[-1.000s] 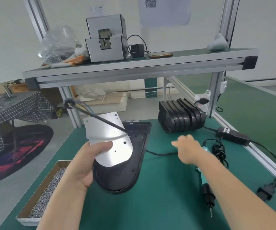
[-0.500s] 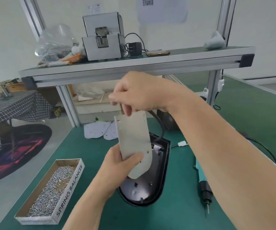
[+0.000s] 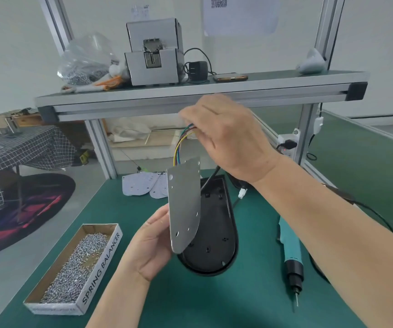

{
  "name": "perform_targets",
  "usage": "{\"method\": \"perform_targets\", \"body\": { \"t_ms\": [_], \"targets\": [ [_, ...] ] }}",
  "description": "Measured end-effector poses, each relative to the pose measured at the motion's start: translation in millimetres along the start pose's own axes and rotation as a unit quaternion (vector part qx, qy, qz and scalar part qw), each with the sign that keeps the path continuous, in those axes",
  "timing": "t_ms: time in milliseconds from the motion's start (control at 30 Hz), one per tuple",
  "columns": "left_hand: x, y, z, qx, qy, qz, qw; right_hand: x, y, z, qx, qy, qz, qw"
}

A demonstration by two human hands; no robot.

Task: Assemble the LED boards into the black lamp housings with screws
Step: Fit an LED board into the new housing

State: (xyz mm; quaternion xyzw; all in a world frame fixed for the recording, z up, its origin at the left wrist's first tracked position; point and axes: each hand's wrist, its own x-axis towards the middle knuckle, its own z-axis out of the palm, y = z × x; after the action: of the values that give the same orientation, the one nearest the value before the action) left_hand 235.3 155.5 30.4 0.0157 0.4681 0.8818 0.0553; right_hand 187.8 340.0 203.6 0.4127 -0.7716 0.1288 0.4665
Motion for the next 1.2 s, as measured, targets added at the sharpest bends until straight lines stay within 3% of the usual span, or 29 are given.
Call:
{"method": "perform_targets", "body": {
  "t_ms": [67, 167, 233, 367, 467, 533, 667, 833, 1000, 1200],
  "targets": [
    [2, 0, 5, 0.028, 0.017, 0.027, 0.999, -4, 1, 0, -0.045, 0.081, 0.073, 0.993],
    [2, 3, 14, 0.055, 0.010, 0.051, 0.997, -9, 6, 5, -0.055, -0.008, 0.227, 0.972],
    [2, 5, 14, 0.055, 0.010, 0.060, 0.997, -16, 12, 8, -0.026, -0.050, 0.268, 0.962],
    [1, 8, 19, 0.073, 0.025, 0.078, 0.994, -42, 10, 8, 0.139, -0.039, 0.248, 0.958],
    [2, 9, 25, 0.091, 0.059, 0.083, 0.991, -64, 0, 12, 0.317, -0.034, 0.316, 0.894],
    [3, 9, 32, 0.114, 0.062, 0.098, 0.987, -76, -6, 20, 0.337, -0.016, 0.343, 0.877],
    [6, 12, 53, 0.191, 0.048, 0.146, 0.969, -90, -18, 32, 0.335, 0.007, 0.341, 0.878],
    [14, 13, 72, 0.268, 0.044, 0.182, 0.945, -91, -20, 46, 0.228, 0.038, 0.243, 0.942],
    [24, 19, 76, 0.280, 0.042, 0.178, 0.942, -85, -10, 57, 0.242, 0.067, 0.289, 0.924],
    [35, 32, 75, 0.247, 0.066, 0.156, 0.954, -79, -5, 64, 0.221, 0.015, 0.214, 0.951]
  ]
}}
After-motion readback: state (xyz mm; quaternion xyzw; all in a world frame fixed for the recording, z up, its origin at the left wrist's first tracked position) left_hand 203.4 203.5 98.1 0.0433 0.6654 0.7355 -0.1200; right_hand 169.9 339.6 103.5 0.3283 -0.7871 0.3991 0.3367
